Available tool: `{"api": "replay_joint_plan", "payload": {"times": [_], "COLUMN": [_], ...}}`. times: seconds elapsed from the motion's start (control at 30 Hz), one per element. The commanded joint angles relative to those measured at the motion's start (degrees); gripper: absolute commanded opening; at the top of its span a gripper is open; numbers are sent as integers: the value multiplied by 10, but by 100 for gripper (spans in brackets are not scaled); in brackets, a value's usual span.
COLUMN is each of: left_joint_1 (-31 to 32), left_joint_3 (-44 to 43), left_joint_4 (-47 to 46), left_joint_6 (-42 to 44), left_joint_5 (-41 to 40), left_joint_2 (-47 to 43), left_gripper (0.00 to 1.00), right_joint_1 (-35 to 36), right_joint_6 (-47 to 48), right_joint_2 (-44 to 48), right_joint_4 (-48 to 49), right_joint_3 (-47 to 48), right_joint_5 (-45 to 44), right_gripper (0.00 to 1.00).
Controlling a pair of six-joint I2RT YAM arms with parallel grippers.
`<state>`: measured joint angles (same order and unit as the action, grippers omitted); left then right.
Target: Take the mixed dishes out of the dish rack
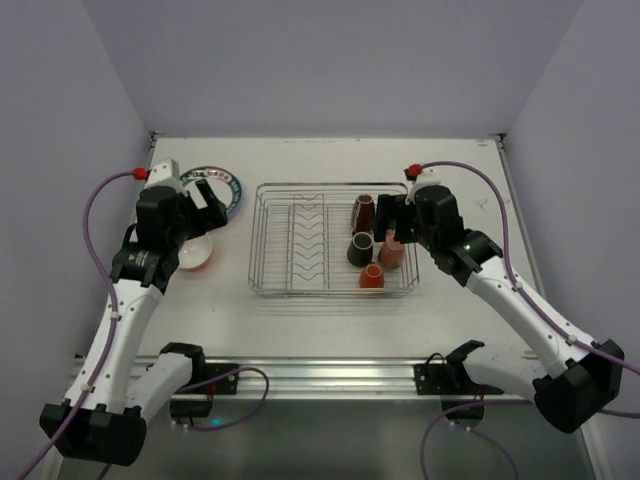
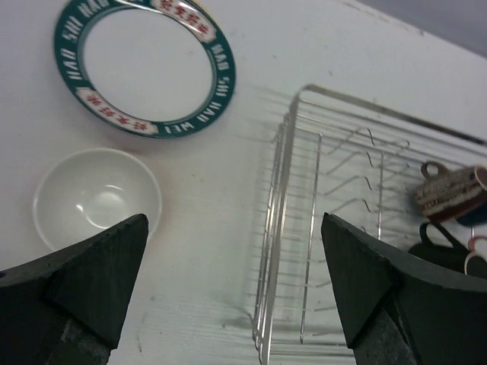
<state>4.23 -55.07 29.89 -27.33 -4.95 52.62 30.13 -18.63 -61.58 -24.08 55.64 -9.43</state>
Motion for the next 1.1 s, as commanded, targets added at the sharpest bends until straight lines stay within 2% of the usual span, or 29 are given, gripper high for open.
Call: {"api": "replay_joint_plan", "payload": {"times": [0.0, 0.1, 0.23, 0.3, 0.43, 0.77, 1.07], "left_joint_1": [80, 148, 158, 159, 159, 159, 163], "left_joint_3": [13, 35, 72, 91, 99, 102, 104], "left_joint_4": [32, 32, 18, 5, -2, -4, -7], "left_joint_6": [41, 57, 79, 76, 75, 76, 77], "left_joint_5": [-37, -80, -70, -69, -77, -52, -44], "left_joint_2": [-1, -12, -53, -85, -117, -111, -110], "left_gripper": [100, 100, 100, 100, 100, 100, 100], "right_joint_1": [26, 81, 121, 123, 123, 116, 104], "right_joint_6": [-52, -91, -135, -141, -147, -158, -153], "right_joint_2": [-48, -100, -181, -223, -250, -318, -330], "right_joint_4": [-26, -73, -117, -134, -122, -142, -141], "right_joint_3": [66, 112, 169, 187, 185, 207, 200], "right_joint_5": [-8, -93, -163, -163, -155, -147, -133], "right_gripper": [99, 99, 99, 99, 99, 93, 92]}}
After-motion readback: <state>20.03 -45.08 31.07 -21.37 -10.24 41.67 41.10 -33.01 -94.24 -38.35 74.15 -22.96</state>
